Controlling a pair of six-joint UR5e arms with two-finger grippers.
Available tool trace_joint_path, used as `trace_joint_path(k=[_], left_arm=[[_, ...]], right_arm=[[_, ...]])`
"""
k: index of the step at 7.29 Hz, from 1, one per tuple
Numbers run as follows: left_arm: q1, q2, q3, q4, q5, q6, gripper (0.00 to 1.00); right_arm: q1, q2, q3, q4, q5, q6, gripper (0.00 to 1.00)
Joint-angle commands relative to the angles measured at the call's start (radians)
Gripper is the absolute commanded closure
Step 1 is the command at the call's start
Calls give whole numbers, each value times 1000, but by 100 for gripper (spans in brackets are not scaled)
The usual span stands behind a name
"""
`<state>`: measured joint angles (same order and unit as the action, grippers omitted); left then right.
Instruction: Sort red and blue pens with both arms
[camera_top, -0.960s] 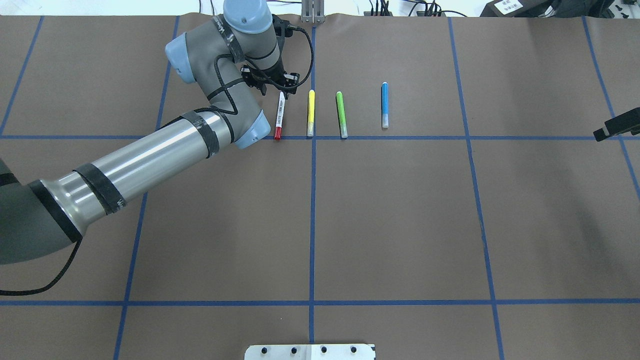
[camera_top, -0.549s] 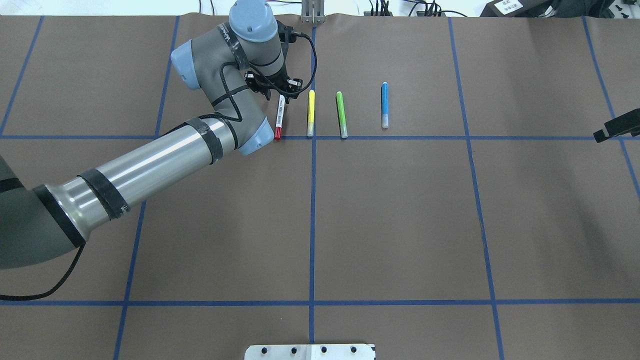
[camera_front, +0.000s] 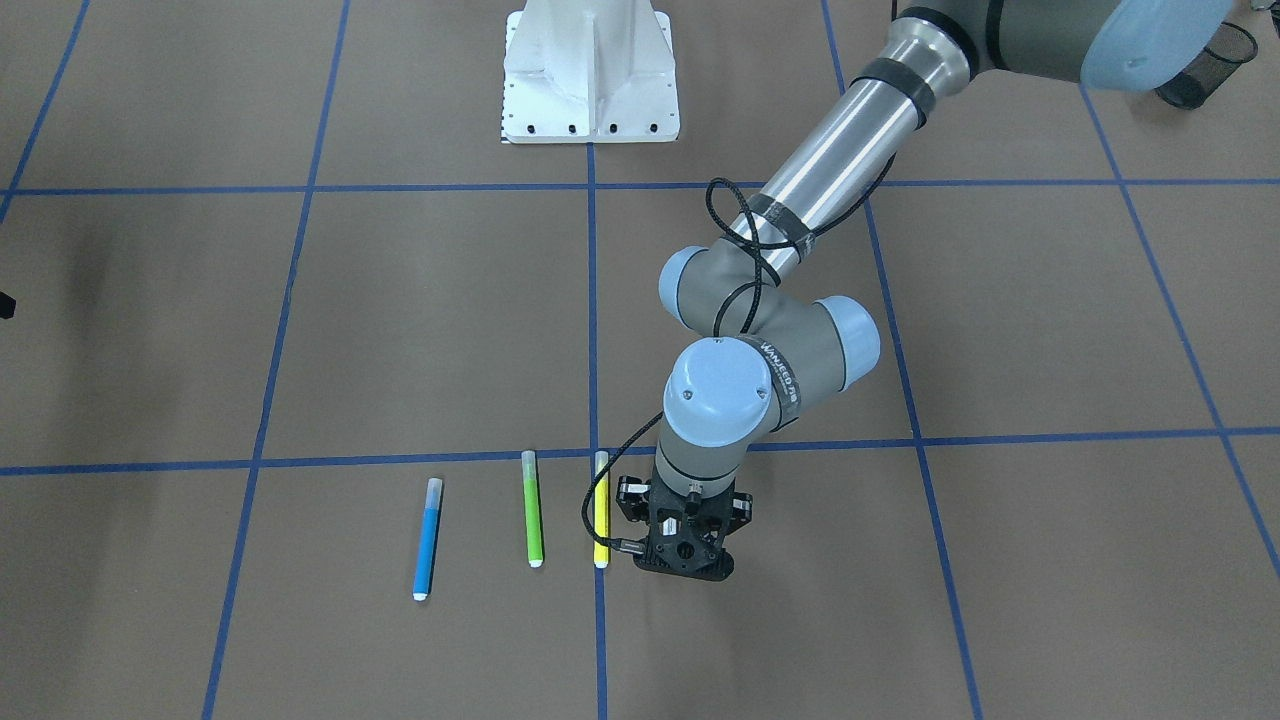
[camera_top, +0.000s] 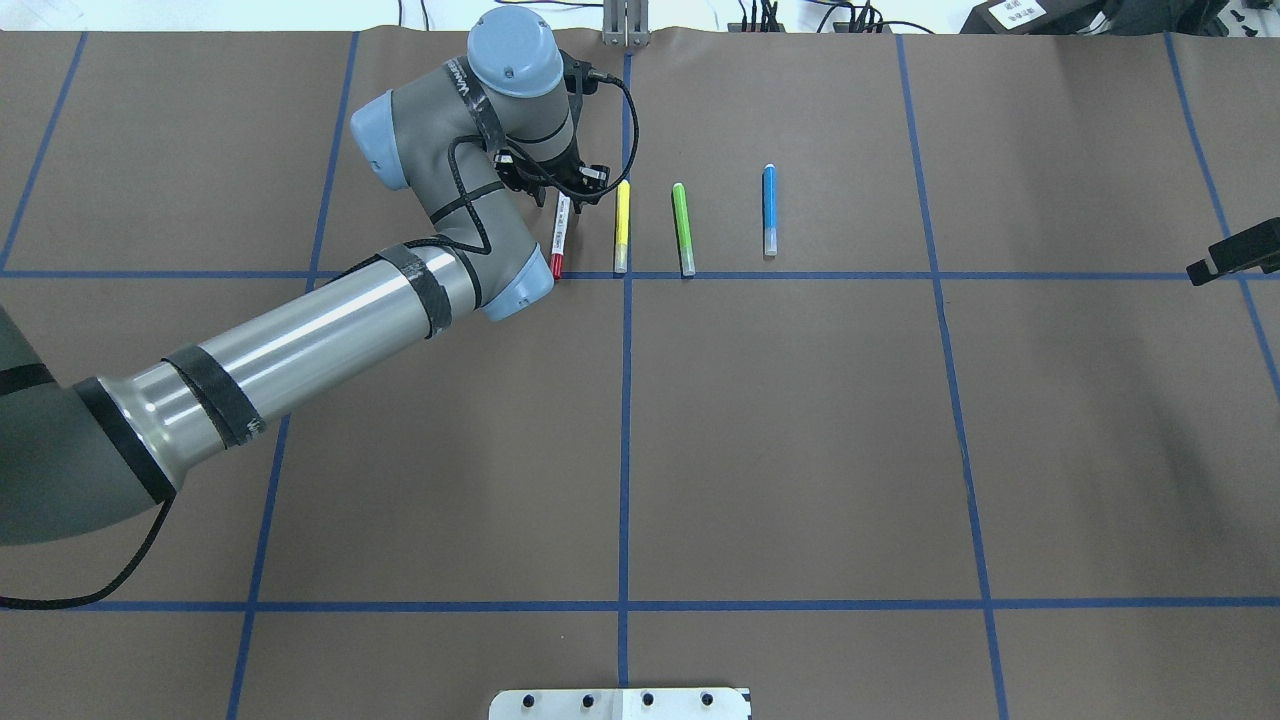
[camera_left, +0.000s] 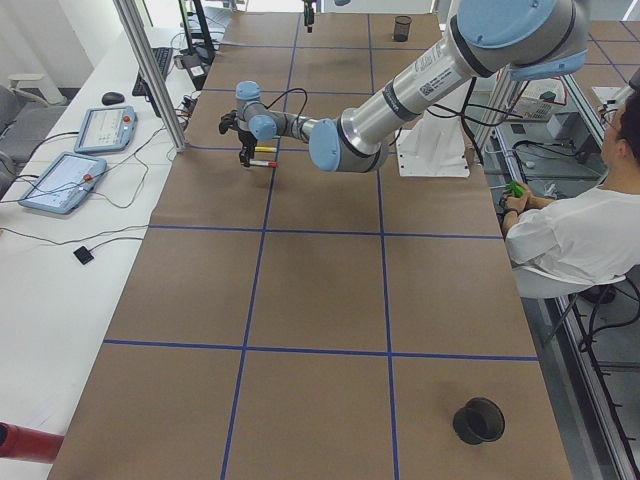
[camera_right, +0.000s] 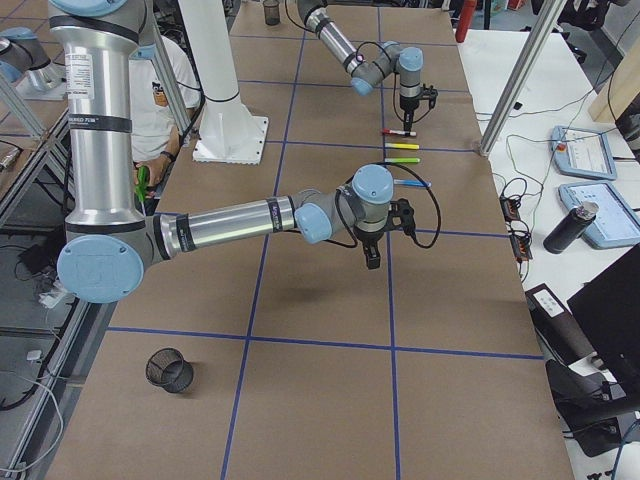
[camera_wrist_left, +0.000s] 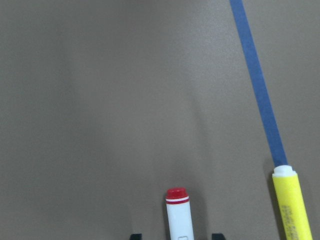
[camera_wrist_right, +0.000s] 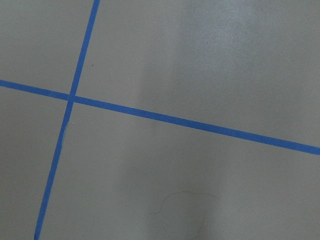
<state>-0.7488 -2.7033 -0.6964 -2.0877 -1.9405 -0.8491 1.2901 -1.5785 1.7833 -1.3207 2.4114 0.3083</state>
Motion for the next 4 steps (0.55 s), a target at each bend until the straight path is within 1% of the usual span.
trace_joint_path(k=[1, 3, 4], left_arm=[[2, 0, 0, 0, 3, -1, 48], [5, 0, 0, 0, 3, -1, 50], [5, 0, 0, 0, 3, -5, 66]], right_arm=[[0, 0, -1, 0, 0, 0, 0], [0, 0, -1, -2, 0, 0, 0], [0, 0, -4, -2, 0, 0, 0]])
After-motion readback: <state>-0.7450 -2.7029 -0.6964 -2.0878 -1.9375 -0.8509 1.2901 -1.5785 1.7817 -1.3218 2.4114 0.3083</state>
